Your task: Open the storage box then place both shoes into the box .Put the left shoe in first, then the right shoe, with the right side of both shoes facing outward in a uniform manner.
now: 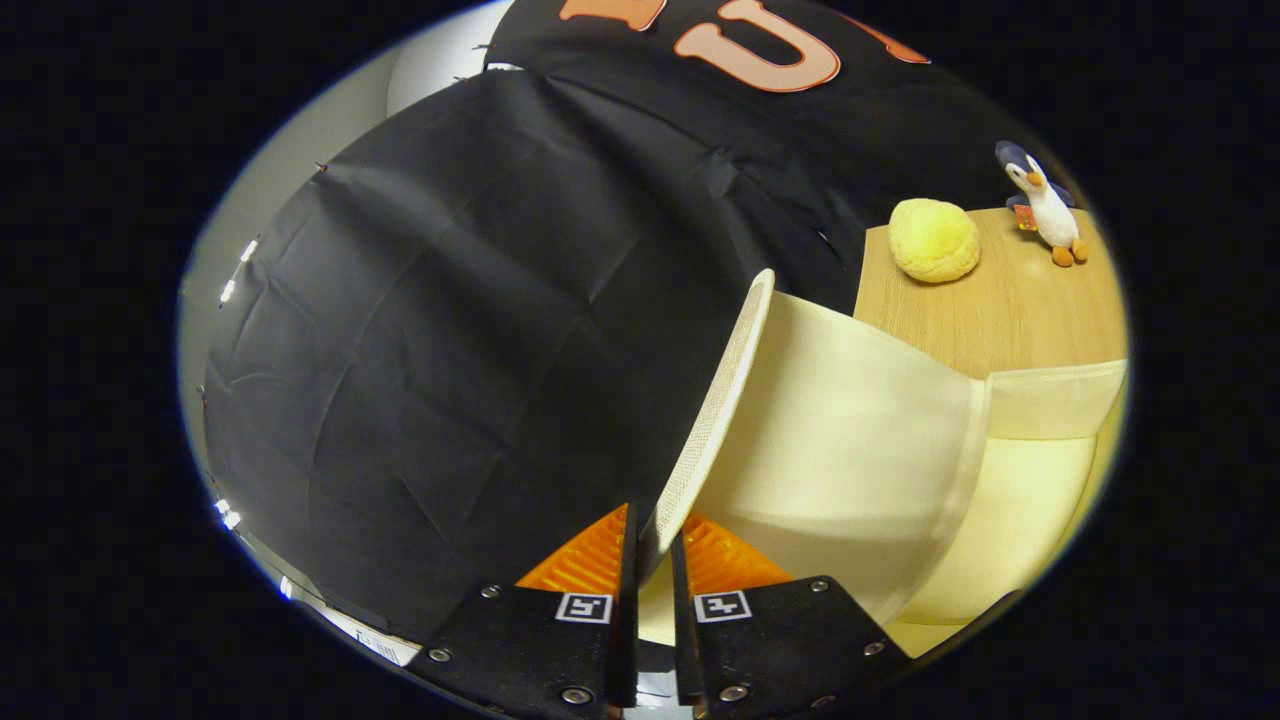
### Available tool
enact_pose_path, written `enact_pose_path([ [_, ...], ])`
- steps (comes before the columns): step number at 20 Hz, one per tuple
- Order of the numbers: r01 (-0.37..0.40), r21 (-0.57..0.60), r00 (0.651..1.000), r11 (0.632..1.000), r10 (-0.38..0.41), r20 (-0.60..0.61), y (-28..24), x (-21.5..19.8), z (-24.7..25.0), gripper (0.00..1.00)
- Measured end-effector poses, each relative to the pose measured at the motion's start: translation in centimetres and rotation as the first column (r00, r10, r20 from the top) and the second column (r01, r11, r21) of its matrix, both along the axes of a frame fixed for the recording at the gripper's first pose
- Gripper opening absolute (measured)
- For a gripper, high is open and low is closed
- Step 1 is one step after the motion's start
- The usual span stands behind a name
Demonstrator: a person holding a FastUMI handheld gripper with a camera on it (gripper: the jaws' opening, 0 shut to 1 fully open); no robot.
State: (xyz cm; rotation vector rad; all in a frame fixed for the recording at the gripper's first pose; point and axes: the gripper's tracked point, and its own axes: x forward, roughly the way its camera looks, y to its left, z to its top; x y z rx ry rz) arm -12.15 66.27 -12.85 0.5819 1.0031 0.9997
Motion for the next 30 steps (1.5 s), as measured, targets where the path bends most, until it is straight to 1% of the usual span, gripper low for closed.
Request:
enact_pose_path([
  [5, 0.023, -0.099, 1.000, 0.995, -0.024, -0.012, 3.9, 0.4, -3.7, 0.16],
  [8, 0.007, -0.138, 0.999, 0.990, -0.014, -0.050, 5.4, 0.5, -5.1, 0.16],
  [10, 0.004, -0.131, 0.999, 0.991, -0.009, -0.033, 5.0, 0.5, -5.0, 0.22],
  [11, 0.005, -0.136, 1.000, 0.991, -0.008, -0.016, 4.3, 0.7, -5.6, 0.27],
  [12, 0.008, -0.139, 1.000, 0.990, -0.007, 0.003, 3.5, 1.2, -5.7, 0.37],
  [13, 0.015, -0.139, 1.000, 0.990, -0.013, 0.021, 2.7, 1.6, -5.8, 0.43],
  [14, 0.024, -0.136, 0.999, 0.990, -0.019, 0.040, 1.6, 2.3, -5.7, 0.55],
  [16, 0.051, -0.137, 0.996, 0.989, -0.040, 0.081, -0.8, 3.1, -5.0, 0.66],
  [17, 0.065, -0.139, 0.993, 0.988, -0.051, 0.104, -2.1, 3.2, -4.4, 0.69],
  [18, 0.086, -0.142, 0.990, 0.986, -0.068, 0.128, -4.0, 3.9, -4.1, 0.75],
  [20, 0.144, -0.151, 0.975, 0.978, -0.114, 0.190, -8.6, 5.6, -3.8, 0.81],
  [24, 0.274, -0.199, 0.926, 0.941, -0.203, 0.318, -18.3, 8.6, -4.4, 0.87],
  [26, 0.340, -0.213, 0.904, 0.916, -0.256, 0.343, -23.0, 9.8, -5.2, 0.87],
  [28, 0.402, -0.241, 0.885, 0.883, -0.307, 0.351, -27.9, 10.5, -6.3, 0.87],
  [30, 0.457, -0.285, 0.863, 0.842, -0.343, 0.370, -32.8, 11.0, -8.1, 0.87],
])
